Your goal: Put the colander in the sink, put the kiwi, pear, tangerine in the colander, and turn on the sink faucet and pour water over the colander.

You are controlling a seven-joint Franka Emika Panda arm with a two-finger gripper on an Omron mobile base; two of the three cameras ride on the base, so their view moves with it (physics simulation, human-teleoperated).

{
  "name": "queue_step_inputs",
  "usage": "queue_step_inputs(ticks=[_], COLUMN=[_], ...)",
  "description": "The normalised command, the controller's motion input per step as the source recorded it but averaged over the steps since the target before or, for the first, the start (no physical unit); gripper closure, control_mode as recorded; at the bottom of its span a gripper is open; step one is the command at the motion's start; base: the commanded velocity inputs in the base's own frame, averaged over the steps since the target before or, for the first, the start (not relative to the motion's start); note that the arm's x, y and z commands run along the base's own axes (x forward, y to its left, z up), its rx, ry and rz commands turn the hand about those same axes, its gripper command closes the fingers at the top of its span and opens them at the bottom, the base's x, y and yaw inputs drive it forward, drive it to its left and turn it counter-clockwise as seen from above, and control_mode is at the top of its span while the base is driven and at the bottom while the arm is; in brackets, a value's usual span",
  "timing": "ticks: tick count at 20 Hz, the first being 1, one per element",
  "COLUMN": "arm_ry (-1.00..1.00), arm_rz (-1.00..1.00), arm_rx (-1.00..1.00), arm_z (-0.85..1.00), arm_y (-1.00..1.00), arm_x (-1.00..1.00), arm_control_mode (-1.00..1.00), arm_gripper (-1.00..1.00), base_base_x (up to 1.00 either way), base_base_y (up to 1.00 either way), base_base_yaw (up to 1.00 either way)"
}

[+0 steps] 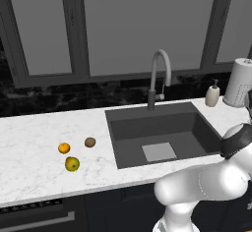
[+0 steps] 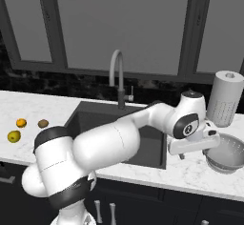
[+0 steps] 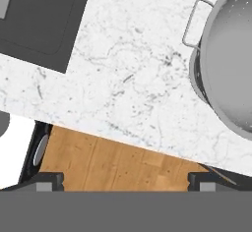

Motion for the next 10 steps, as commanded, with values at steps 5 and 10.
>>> queue_step_inputs(ticks=[5, 10], arm_ry=[0.0, 0.0], arm_rz=[0.0, 0.0], arm_rx=[0.01, 0.01], arm_z=[-0.12, -0.14], arm_y=[-0.24, -0.16], arm_x=[0.35, 0.38], arm_control_mode=[-1.0, -1.0], arm_gripper=[-1.0, -1.0], base_base_x=[0.0, 0.0], base_base_y=[0.0, 0.0], base_base_yaw=[0.0, 0.0])
